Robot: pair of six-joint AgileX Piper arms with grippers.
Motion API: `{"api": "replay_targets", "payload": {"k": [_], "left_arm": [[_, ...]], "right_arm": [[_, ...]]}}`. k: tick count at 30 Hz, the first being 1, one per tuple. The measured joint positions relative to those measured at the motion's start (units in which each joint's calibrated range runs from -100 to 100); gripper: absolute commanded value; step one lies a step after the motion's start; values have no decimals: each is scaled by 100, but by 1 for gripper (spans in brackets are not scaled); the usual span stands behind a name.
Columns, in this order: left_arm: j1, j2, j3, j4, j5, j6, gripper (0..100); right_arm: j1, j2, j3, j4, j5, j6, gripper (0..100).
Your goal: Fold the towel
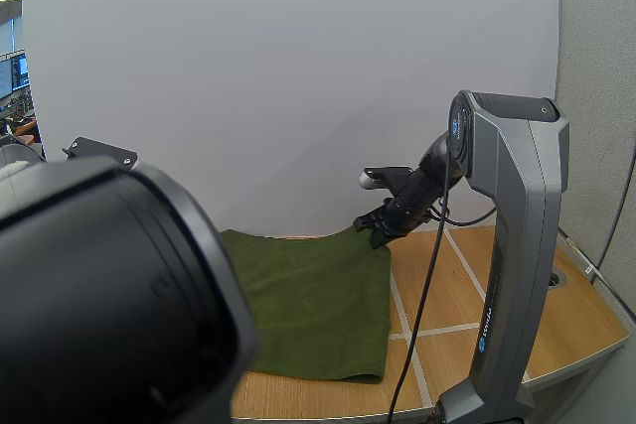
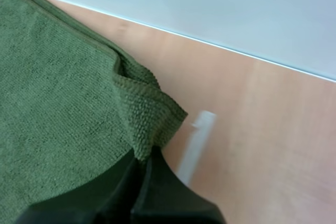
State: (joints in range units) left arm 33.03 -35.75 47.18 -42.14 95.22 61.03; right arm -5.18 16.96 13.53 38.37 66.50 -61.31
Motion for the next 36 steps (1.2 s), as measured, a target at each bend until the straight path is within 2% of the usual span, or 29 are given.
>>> {"api": "replay_targets", "payload": {"k": [3,7,8,12,13,26,30,31,33,34,36], "left_arm": [[0,-33,0,-16,44,0,0],[0,-107,0,-92,269,-11,0],[0,-107,0,-105,293,-33,0],[0,-107,0,-117,316,-73,0],[0,-107,0,-128,316,-73,0],[0,-107,0,-128,316,-141,0],[0,-107,0,-128,316,-141,11],[0,-107,0,-128,316,-141,18],[0,-107,0,-128,316,-141,29],[0,-82,0,-128,316,-141,34],[0,-6,0,-128,353,-141,44]], "right_arm": [[-35,0,0,-23,0,0,0],[-293,0,0,-125,-46,0,0],[-393,0,0,-375,-335,0,0],[-473,0,0,-499,-638,0,0],[-532,0,0,-642,-1070,-9,0],[-546,0,0,-759,-1441,-9,0],[-546,0,0,-759,-1441,-9,0],[-546,0,0,-759,-1441,-9,4],[-546,0,0,-759,-1441,-9,42],[-546,0,0,-759,-1441,-9,53],[-546,0,0,-759,-1441,-9,89]]}}
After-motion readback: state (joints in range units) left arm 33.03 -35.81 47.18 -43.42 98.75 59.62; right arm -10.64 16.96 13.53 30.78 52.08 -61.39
